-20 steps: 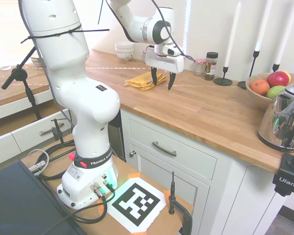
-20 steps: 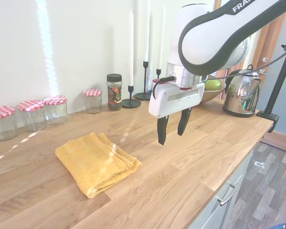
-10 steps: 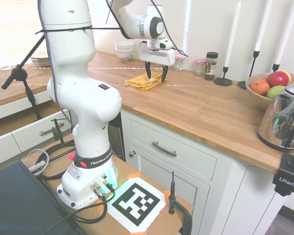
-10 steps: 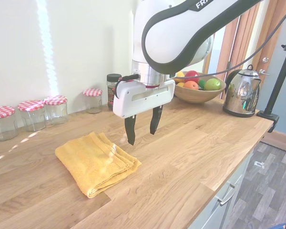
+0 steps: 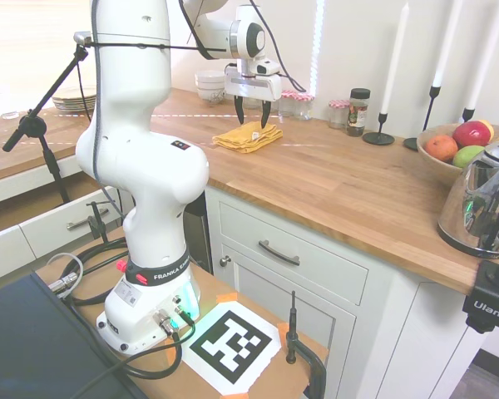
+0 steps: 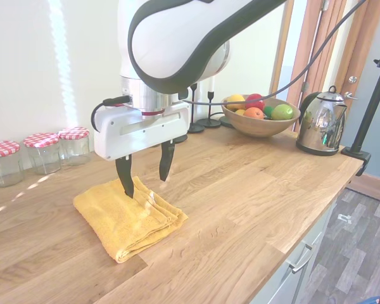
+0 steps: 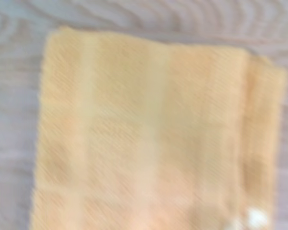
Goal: Wipe the counter
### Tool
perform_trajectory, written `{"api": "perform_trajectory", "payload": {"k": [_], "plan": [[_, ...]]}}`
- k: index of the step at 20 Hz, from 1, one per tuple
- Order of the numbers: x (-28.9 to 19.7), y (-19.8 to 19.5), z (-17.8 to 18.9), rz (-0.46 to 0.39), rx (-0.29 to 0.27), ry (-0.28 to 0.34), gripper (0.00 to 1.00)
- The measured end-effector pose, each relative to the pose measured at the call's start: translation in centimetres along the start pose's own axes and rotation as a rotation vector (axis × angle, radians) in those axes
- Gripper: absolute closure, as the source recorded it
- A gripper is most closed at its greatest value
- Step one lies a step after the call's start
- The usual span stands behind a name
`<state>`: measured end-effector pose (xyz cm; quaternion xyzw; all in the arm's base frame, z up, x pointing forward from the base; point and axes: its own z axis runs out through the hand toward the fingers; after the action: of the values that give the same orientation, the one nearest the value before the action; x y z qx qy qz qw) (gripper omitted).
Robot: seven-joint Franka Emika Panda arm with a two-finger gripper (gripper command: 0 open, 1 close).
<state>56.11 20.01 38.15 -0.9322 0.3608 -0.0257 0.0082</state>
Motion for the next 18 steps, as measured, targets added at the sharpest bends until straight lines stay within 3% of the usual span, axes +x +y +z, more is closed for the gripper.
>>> {"api": "perform_trajectory", "payload": {"k": [6,13,14,18], "plan": [[-1.1,-3.4,1.8,0.010,-0.009,-0.004,0.00],[0.3,-4.4,4.9,0.053,-0.040,-0.020,0.00],[0.4,-4.4,4.9,0.054,-0.041,-0.020,1.00],[0.5,-4.3,5.0,0.060,-0.038,-0.023,1.00]]}}
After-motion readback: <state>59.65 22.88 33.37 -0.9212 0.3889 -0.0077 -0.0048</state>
